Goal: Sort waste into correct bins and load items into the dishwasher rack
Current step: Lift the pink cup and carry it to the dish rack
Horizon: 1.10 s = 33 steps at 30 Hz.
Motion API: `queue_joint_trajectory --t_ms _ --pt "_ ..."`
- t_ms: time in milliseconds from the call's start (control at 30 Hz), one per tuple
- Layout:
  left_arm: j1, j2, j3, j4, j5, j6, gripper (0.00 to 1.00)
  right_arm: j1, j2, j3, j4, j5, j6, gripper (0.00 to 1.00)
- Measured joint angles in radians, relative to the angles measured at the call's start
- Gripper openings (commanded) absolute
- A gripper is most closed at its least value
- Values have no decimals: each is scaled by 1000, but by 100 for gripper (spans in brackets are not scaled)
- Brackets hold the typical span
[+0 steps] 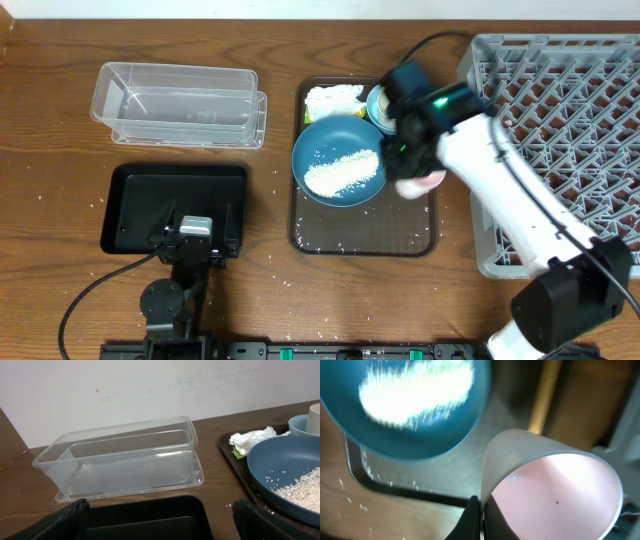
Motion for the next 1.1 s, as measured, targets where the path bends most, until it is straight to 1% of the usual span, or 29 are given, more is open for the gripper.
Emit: queue_joint_trajectory --t_ms 233,333,400,567,667,733,833,933,1100 --pt "0 0 0 0 0 0 93 -210 0 138 2 -53 -87 1" --pt "0 0 0 0 0 0 93 -323 0 189 30 -125 -144 1" --pt "0 0 0 0 0 0 93 -409 0 209 77 -197 -184 1" --pt "0 0 0 0 0 0 93 -638 0 216 254 -438 -248 1" --pt "0 0 0 0 0 0 93 -780 0 199 441 -580 -263 1" --pt "0 0 0 0 0 0 93 -843 0 177 546 -638 -269 1" --pt "0 0 0 0 0 0 93 -900 0 134 652 -693 -270 1" --pt "0 0 0 0 0 0 93 -927 2 66 773 -752 -267 1" --pt "0 0 0 0 0 0 93 -935 64 -20 1043 -903 -244 1"
